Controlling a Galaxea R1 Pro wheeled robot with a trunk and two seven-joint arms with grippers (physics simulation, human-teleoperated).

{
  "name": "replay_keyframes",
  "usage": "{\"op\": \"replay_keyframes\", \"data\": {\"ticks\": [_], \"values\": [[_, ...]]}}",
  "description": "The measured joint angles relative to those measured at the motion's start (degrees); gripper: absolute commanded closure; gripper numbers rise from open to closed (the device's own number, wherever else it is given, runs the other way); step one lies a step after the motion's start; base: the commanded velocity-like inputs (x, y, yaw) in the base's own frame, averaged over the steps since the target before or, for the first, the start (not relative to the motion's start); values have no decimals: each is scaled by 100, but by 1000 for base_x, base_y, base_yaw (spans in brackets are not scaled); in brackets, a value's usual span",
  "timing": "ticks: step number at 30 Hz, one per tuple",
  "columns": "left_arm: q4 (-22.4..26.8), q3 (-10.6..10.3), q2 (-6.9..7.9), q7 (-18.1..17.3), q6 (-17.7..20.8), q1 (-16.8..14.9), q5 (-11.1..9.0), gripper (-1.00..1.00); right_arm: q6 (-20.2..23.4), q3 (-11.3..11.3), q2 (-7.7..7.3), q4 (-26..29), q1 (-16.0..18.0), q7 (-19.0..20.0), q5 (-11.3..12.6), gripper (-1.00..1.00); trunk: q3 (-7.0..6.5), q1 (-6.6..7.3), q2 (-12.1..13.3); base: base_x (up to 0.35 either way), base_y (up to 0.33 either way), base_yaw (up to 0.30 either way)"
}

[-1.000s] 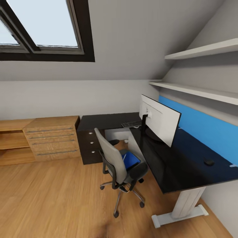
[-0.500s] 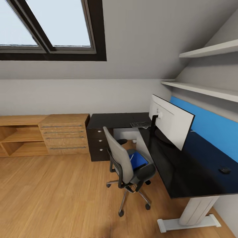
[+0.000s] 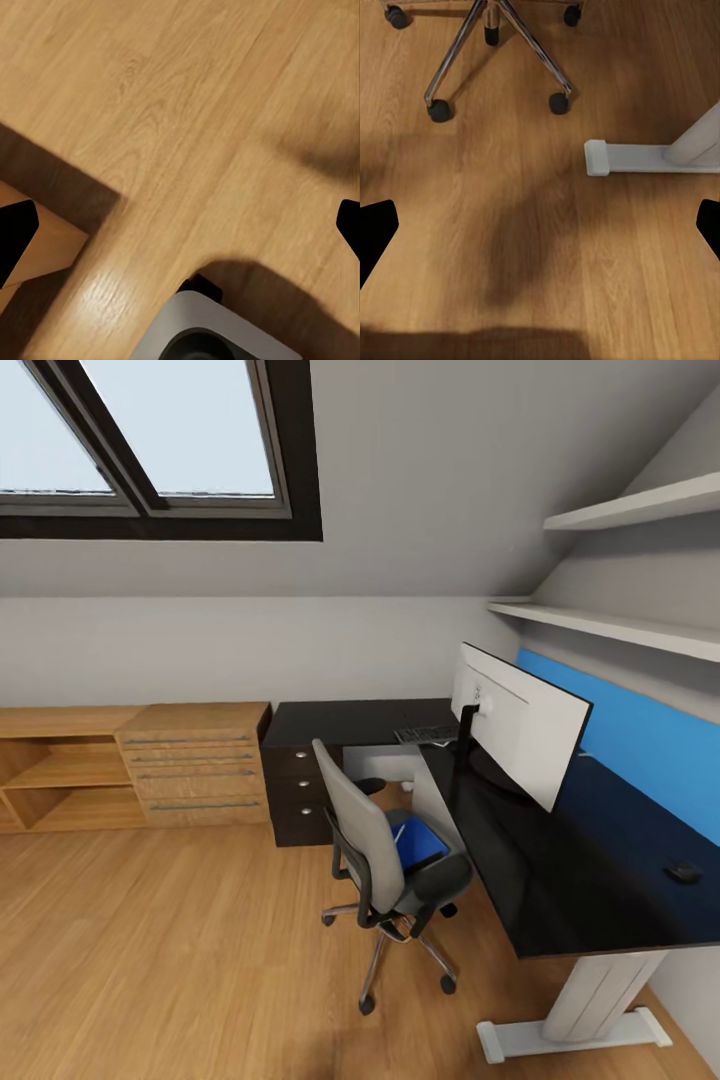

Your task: In the bedroom, organize the workspace by keeping the computer under the desk, ensuring the monitor is on the desk, placing the keyboard on the desk next to the monitor, placing the mouse on the desk next to the keyboard, moving the folder from the swivel chair onto the desk next to the mouse, stacking the notebook on top of the folder with the pen on top of the notebook, and positioning the swivel chair next to the desk.

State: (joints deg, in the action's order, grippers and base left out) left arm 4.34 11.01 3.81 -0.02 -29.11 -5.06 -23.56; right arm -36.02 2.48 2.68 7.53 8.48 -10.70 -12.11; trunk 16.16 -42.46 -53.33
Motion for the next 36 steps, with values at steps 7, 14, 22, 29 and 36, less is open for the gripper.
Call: {"op": "replay_keyframes", "data": {"ticks": [7, 14, 22, 29, 36], "values": [[1, 1, -3, -11, 0, 0, 26, -100, -18, -1, -6, -2, 0, -1, -2, -100, 126, -154, -281, 0, 0, 0], [1, -7, -11, -15, -5, 0, 37, -100, -18, -3, -5, -2, 0, 0, -3, -100, 252, -308, -562, 0, 0, 0], [1, -15, -13, -21, 19, 0, 39, -100, -18, -9, 2, -2, 0, 1, -3, -100, 396, -483, -883, 0, 0, 0], [1, -25, -72, -17, 29, 0, 38, -100, -18, -8, -4, -2, 0, 0, -3, -100, 521, -637, -1164, 0, 0, 0], [0, -25, -56, -13, 29, 0, 26, -100, -18, -8, 2, -2, 0, 0, -3, -100, 647, -791, -1445, 0, 0, 0]]}}
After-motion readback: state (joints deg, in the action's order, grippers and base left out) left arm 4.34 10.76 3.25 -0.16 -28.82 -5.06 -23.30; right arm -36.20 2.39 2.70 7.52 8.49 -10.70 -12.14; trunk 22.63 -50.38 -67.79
